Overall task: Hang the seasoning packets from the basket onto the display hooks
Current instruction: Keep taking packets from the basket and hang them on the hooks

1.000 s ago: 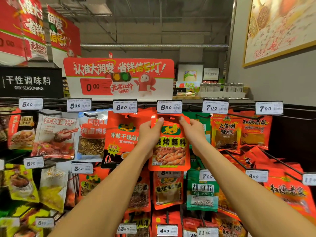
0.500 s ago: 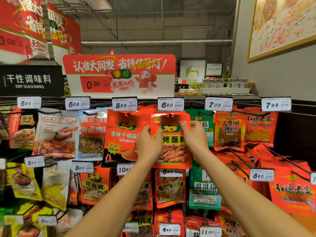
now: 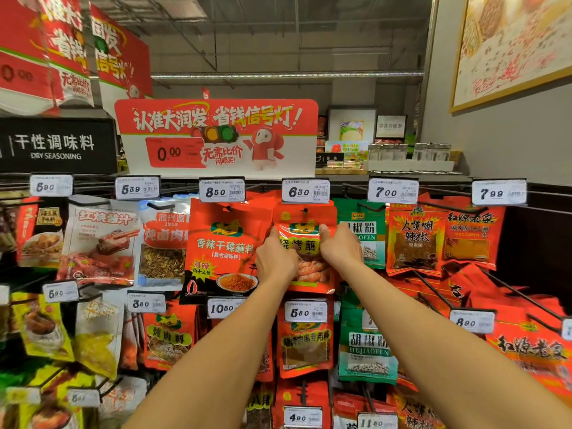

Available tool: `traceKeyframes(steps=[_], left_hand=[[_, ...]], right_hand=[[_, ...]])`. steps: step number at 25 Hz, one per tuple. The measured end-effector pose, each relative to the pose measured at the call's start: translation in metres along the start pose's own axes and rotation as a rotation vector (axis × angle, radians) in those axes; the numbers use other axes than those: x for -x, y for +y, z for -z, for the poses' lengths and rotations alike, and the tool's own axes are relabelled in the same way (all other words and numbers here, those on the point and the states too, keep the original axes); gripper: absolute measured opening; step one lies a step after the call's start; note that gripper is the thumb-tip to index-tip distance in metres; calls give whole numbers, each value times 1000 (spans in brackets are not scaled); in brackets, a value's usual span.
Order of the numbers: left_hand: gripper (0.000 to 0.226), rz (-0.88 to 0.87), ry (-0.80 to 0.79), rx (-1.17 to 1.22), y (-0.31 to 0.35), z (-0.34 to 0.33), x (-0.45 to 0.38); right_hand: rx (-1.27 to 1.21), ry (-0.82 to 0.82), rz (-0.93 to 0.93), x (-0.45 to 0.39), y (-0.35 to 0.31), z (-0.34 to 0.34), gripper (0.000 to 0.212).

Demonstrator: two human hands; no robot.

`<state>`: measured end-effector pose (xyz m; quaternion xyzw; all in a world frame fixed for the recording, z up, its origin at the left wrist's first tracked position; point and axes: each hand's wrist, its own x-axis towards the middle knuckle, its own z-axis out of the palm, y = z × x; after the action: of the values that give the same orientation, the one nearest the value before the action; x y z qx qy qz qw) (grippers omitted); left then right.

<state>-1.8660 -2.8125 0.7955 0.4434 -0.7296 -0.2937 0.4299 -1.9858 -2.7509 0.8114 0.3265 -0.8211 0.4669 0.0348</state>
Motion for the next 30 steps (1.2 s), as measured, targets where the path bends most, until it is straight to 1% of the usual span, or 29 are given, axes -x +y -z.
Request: traceKeyframes(steps=[4,7,10,11,12,13,15,18,21,25,27,29,30], left_hand=[[69,-35,-42,143,-9,6,14],[61,-103,-52,236,-16,24,32],[42,-135,-76,330,-31,45,53],[30,-133,-92,379,-38,52,61],[17,-108,-126,447,-47,58,70],[13,-68,-175,506,-59,60,81],[20,31,-278,566,-90,59,104],[22,270,-373,536,-148,34,143],[22,564,-432,526,-210,1,194],[21,923,-439,427,-317,-47,271],[24,1070,-488,351,-375,-72,314],[29,1182,-506,287,-429,-95,350],[28,1219,-512,250,-462,-110,372]], right_hand=[[-120,-28,45,10,7,7,45],[-201,65,109,30,23,27,38],[-203,120,146,59,51,50,26],[-265,106,124,69,60,56,23],[-367,59,80,80,69,60,23],[-466,-6,25,94,81,61,23],[-577,-141,-72,121,107,54,22],[-578,-293,-248,167,164,18,23],[-517,-399,-482,219,228,-29,27],[-386,-509,-829,306,333,-103,28],[-290,-574,-951,359,393,-140,27],[-224,-585,-1048,409,446,-172,26],[-189,-595,-1097,437,481,-194,22]])
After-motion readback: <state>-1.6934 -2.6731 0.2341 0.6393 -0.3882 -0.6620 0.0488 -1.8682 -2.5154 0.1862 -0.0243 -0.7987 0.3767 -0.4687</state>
